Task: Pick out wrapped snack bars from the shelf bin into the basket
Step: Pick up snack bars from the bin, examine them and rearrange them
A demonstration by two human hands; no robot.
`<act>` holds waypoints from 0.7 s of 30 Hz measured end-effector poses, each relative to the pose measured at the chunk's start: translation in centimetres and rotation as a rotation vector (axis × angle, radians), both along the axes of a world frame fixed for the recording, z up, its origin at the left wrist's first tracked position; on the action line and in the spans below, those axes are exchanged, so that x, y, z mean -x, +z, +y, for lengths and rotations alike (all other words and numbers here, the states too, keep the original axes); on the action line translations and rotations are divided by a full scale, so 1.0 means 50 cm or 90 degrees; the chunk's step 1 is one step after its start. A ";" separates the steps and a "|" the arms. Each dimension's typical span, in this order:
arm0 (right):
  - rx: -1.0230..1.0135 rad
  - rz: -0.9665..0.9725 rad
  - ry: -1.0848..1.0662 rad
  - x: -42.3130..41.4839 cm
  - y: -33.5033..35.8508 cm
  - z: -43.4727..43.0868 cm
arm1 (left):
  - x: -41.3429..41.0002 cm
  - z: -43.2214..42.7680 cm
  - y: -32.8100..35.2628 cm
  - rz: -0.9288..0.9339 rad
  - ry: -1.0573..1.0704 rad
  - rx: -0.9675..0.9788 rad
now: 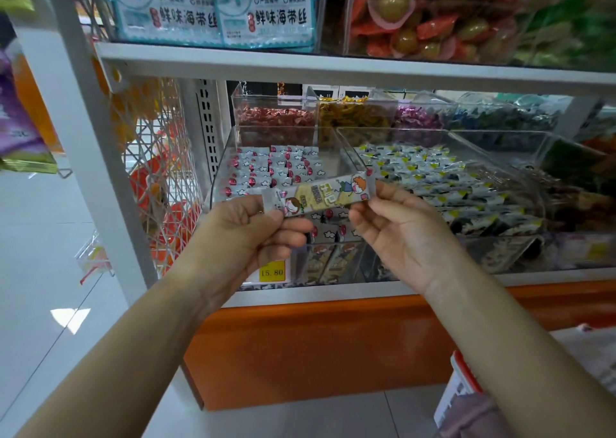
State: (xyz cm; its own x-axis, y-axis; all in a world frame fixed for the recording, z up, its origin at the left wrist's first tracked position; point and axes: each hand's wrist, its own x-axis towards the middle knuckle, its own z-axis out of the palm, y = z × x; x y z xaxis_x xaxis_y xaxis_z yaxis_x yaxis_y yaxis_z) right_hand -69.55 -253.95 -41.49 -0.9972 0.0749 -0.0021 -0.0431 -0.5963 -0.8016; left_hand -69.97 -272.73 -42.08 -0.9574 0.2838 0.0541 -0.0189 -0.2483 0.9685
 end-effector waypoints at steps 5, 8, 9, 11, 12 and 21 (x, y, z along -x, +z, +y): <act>-0.083 0.001 -0.038 -0.001 -0.002 -0.007 | -0.002 -0.001 0.001 0.027 0.019 0.023; -0.158 0.033 -0.054 0.001 -0.007 -0.009 | 0.001 -0.004 0.002 0.009 0.032 0.000; -0.176 0.042 -0.052 0.001 -0.008 -0.009 | 0.003 -0.005 0.003 0.003 0.035 -0.013; -0.200 0.059 -0.044 0.003 -0.010 -0.008 | 0.005 -0.007 0.004 0.004 0.043 -0.022; -0.213 0.066 -0.035 0.004 -0.012 -0.008 | 0.006 -0.008 0.002 0.013 0.057 -0.010; -0.363 0.085 -0.102 0.008 -0.014 -0.011 | 0.002 -0.017 -0.002 0.114 0.087 0.132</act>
State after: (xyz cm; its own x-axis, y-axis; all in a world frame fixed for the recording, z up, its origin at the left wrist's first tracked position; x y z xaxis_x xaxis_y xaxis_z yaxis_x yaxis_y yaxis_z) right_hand -69.95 -254.53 -42.19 -0.9625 0.1760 0.2066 -0.2188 -0.0525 -0.9744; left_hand -70.05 -273.59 -42.19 -0.9677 0.1763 0.1802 0.1770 -0.0337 0.9836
